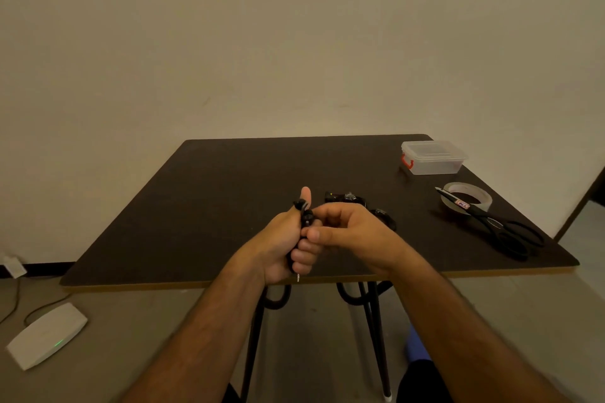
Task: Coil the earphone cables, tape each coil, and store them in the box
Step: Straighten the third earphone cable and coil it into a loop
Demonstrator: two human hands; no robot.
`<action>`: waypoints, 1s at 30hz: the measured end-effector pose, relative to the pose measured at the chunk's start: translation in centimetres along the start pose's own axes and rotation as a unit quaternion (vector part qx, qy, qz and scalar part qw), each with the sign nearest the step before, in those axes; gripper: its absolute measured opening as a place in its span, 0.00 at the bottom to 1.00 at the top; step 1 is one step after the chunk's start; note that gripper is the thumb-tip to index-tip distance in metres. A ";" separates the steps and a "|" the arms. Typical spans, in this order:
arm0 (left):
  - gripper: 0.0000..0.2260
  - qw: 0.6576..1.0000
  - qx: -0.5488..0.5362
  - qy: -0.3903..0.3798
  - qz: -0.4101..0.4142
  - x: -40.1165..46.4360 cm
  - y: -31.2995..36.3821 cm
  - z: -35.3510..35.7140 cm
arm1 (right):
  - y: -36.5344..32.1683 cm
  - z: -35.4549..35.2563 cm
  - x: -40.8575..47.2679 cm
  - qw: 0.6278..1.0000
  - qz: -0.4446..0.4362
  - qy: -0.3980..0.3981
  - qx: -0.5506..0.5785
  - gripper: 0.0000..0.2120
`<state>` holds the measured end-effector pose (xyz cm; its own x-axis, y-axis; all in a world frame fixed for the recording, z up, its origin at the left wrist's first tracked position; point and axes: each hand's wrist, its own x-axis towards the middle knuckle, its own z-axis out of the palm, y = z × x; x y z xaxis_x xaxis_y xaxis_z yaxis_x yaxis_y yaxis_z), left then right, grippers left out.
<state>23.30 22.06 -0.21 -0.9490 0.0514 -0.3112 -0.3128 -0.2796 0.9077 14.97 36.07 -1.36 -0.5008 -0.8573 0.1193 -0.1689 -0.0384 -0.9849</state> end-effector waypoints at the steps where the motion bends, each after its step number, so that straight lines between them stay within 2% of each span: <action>1: 0.29 1.000 0.008 0.002 0.001 0.0 0.0 -0.1 | 0.1 0.0 0.0 1.000 -0.007 0.005 0.000 0.11; 3: 0.29 1.000 0.026 0.008 0.002 0.1 0.0 -0.2 | 0.3 0.1 0.2 1.000 -0.014 0.017 -0.001 0.09; 6: 0.28 0.999 0.041 0.005 0.002 0.3 0.1 -0.3 | 0.7 0.1 0.4 0.999 -0.014 0.031 0.018 0.11; 12: 0.26 0.999 0.040 -0.006 -0.008 0.1 0.6 -0.6 | 2.0 -0.5 0.6 0.993 -0.010 0.025 0.116 0.10; 19: 0.26 0.997 0.060 0.040 -0.009 0.6 0.3 -0.8 | 3.3 -0.2 1.2 0.983 0.017 0.063 0.170 0.08; 22: 0.26 0.993 0.086 0.076 0.005 0.9 0.1 -0.9 | 3.6 -0.2 1.3 0.982 0.031 0.079 0.170 0.11; 25: 0.26 0.982 0.111 0.148 0.043 1.6 -0.2 -1.1 | 3.6 0.3 1.4 0.983 0.032 0.108 0.143 0.14; 30: 0.26 0.942 0.169 0.259 0.131 2.7 -1.0 -1.2 | 3.3 1.4 1.6 0.981 0.016 0.133 0.140 0.09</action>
<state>21.04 21.31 -2.30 -0.8756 -0.4763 -0.0802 -0.1492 0.1087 0.9828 14.80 33.88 -4.64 -0.7114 -0.6982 0.0802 0.0712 -0.1851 -0.9801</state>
